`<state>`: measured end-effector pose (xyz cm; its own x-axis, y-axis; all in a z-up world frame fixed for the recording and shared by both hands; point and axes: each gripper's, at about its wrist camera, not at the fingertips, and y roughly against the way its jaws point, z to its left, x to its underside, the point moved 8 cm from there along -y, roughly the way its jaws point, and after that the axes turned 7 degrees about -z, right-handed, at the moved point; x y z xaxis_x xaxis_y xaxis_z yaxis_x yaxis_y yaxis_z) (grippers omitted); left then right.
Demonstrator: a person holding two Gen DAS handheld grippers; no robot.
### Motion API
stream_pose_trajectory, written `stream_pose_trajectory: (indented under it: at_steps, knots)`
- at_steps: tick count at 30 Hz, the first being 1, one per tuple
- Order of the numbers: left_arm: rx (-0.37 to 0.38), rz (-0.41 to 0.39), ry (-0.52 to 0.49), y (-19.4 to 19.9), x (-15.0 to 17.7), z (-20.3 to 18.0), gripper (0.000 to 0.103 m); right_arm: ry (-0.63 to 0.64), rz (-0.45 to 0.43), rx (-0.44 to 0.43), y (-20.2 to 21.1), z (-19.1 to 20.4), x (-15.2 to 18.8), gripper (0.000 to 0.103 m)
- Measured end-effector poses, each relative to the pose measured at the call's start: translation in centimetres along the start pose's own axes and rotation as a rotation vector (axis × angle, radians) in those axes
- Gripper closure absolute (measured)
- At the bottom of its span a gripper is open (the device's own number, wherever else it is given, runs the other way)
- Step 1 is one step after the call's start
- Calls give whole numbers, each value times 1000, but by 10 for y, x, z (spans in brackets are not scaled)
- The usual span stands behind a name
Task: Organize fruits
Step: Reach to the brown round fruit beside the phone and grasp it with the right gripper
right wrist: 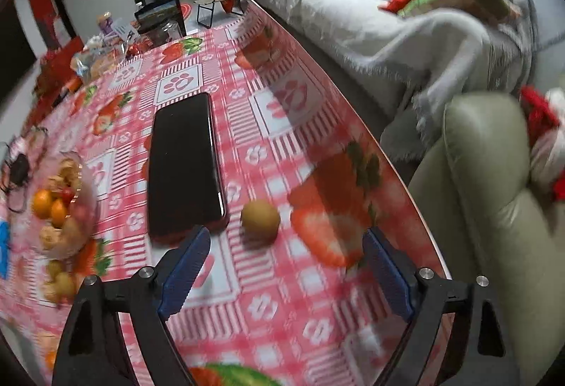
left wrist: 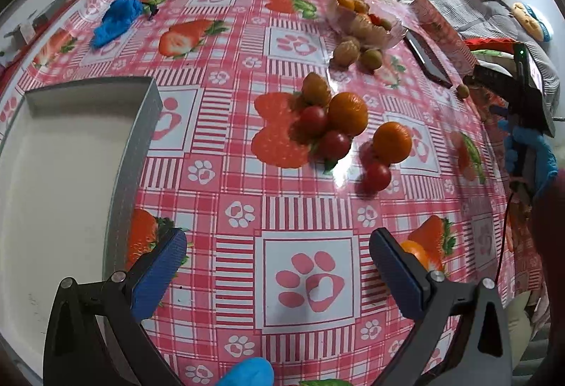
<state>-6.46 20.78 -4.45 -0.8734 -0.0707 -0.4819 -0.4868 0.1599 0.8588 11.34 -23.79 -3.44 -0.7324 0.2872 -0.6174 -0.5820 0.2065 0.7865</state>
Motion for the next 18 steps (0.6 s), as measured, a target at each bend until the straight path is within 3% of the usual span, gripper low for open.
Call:
stream_pose_trajectory:
  at_steps: [5,7,15,16,18]
  knots:
    - [-14,20,-13,-7,4,-2,0,-6,-32,5,-10,-1,-8,16]
    - [-15,23,-13,-9,5,-2,0,29,-36,18,-13,2,-9,27]
    - [-10,31,-3,-11,5,-3,0,250,-121,51,-7,21,7,30]
    - [-12,30,-3,-11,5,-3,0,277,-122,58,-8,23,9,34]
    - [-14,30,-3,-10,5,-3,0,307,-91,31,-14,28,16,75]
